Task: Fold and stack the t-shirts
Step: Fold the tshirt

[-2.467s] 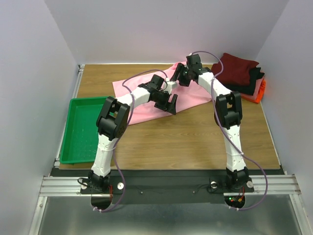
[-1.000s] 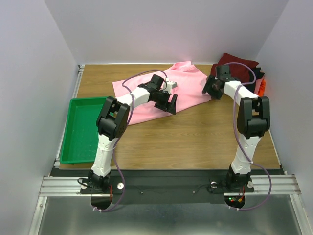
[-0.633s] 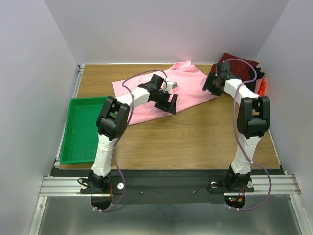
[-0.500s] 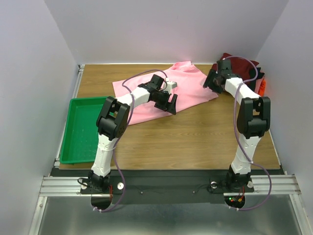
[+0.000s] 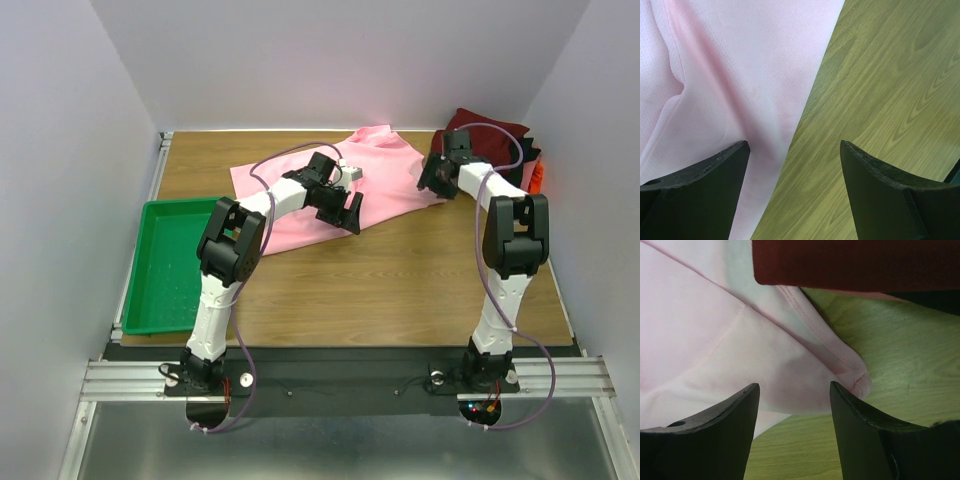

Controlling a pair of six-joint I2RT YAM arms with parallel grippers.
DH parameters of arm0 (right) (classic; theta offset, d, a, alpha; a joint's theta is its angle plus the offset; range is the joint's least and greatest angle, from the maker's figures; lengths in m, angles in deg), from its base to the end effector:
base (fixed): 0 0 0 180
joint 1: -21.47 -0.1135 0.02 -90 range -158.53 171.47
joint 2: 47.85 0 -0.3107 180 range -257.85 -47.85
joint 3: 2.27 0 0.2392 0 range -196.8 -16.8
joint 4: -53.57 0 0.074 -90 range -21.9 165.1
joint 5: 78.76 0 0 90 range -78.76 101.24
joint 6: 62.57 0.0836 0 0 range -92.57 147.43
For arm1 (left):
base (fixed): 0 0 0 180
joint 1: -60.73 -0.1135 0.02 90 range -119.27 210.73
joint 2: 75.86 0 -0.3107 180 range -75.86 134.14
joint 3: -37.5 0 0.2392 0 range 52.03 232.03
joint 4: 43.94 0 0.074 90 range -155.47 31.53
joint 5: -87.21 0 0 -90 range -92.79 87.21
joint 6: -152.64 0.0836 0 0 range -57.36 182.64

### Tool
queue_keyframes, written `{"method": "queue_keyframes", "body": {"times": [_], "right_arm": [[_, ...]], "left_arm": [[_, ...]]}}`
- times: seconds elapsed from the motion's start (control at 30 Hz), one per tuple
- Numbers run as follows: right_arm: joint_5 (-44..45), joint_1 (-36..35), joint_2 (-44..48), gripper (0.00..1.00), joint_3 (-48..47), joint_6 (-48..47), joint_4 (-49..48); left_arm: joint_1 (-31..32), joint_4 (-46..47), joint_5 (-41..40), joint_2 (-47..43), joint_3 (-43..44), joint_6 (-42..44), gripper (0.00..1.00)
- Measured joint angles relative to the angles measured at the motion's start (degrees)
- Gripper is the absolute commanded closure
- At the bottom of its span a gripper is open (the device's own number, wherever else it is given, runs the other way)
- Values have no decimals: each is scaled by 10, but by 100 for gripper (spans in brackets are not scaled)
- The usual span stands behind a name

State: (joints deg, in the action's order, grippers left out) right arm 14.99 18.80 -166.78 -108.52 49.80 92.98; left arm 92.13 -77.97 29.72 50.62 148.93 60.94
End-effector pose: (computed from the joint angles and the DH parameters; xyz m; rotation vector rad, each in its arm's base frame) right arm 0.5001 0.0178 0.2087 0.4517 2.4387 0.1054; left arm 0.4293 -0.3147 0.1920 0.8865 2.3025 -0.9462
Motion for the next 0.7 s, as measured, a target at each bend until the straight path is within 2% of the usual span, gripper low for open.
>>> {"method": "queue_keyframes", "body": {"times": [0.33,0.63,0.67,0.7], "right_arm": [[17,0,-4,37,12,-14,0],[38,0,-26,61,14,-20,-4],[41,0,-27,65,13,-20,-5],[43,0,-27,73,12,-20,-8]], "left_arm": [[0,0,0,0,0,0,14],[0,0,0,0,0,0,14],[0,0,0,0,0,0,15],[0,0,0,0,0,0,15]]}}
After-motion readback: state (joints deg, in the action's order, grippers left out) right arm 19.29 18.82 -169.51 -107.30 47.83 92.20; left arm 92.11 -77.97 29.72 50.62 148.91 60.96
